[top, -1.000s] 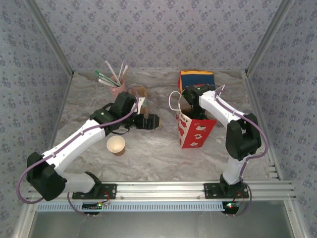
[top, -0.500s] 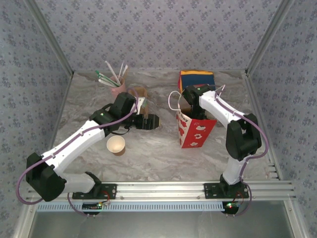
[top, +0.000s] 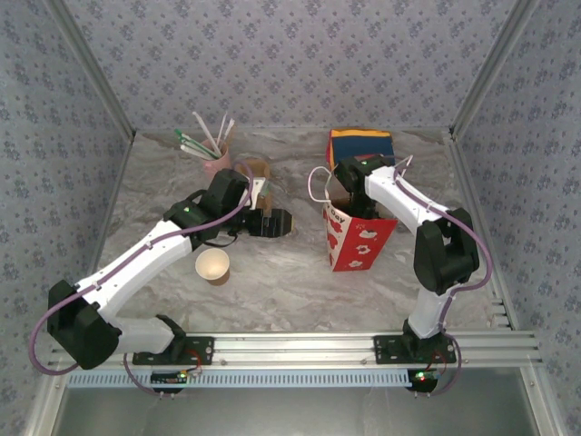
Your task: Pack the takeout coffee
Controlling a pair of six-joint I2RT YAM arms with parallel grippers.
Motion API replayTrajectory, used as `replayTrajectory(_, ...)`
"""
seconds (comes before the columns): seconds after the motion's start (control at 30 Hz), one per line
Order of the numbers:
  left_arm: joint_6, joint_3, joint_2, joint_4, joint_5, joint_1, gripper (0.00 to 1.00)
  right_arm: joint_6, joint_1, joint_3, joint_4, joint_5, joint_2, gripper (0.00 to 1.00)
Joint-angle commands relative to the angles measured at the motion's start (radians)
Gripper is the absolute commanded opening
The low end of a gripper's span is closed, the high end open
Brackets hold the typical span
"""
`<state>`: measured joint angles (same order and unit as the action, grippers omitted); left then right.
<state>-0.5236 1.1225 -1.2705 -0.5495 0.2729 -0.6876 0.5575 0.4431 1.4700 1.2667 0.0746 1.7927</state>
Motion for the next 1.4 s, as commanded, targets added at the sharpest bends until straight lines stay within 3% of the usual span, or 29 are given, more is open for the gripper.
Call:
replayTrajectory(0.0,0.007,0.003,0.014,0.010,-0.001,-0.002,1.00,0.019,0.007,-0.008,0.005,0.011,-0.016,0.95)
replayTrajectory(1.37,0.005,0.001,0.012,0.010,-0.004,0.005,1.00,0.044,0.029,0.003,0.023,0.002,-0.032,0.96)
